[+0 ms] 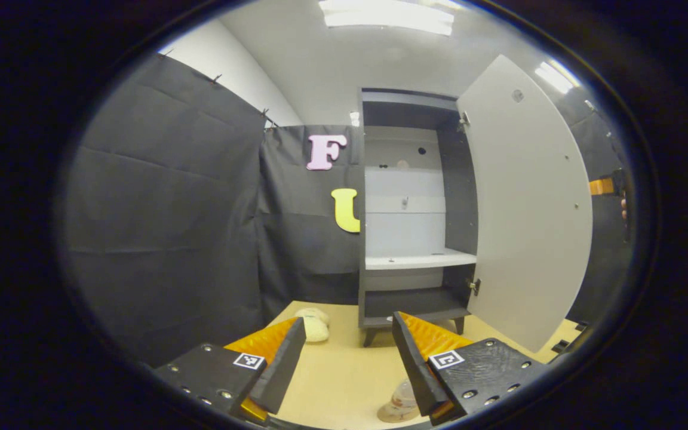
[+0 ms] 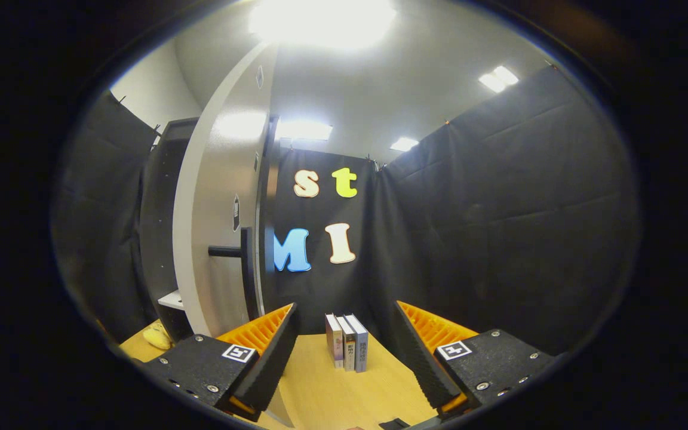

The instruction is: Open the cabinet door with the right hand, grasp the bottle in the cabinet with the left hand and place it on the coaster, then close the cabinet door with the right hand.

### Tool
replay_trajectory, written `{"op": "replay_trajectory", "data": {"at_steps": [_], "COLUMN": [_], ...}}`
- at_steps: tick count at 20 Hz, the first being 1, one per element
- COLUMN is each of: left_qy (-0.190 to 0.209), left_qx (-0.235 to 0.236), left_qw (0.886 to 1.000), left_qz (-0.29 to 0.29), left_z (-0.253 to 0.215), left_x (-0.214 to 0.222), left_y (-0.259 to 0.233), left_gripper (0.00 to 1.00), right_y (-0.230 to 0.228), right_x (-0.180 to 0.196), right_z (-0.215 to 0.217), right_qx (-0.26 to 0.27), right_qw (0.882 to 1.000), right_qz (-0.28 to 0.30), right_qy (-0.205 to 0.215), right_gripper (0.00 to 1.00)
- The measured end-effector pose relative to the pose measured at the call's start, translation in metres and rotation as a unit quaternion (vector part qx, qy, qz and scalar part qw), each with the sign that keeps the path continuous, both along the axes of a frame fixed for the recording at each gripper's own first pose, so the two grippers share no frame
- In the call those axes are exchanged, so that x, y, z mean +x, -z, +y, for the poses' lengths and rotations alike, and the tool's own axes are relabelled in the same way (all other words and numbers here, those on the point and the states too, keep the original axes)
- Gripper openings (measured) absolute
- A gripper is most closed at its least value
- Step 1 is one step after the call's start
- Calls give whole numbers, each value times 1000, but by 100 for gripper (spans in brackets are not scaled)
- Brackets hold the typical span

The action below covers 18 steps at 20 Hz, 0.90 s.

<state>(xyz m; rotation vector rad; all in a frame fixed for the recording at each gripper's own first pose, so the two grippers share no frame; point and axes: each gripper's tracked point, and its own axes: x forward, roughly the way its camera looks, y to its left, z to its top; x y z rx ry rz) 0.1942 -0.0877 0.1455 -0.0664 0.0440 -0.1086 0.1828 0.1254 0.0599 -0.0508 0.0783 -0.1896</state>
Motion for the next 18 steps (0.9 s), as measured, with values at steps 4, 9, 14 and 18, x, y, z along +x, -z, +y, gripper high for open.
{"op": "replay_trajectory", "data": {"at_steps": [4,9,14,18], "left_qy": [-8,-6,6,12], "left_qx": [-4,-9,-24,-22], "left_qw": [1000,1000,1000,1000], "left_qz": [-8,-8,-7,-7], "left_z": [31,57,74,88], "left_x": [12,31,41,50], "left_y": [-5,0,4,10], "left_gripper": [87,84,84,87], "right_y": [-2,-1,-3,-3], "right_x": [-2,-7,-13,-17], "right_z": [11,26,52,71], "right_qx": [-16,6,-3,-6], "right_qw": [1000,999,999,999], "right_qz": [1,0,-1,-4], "right_qy": [20,36,34,35], "right_gripper": [90,90,90,90]}}
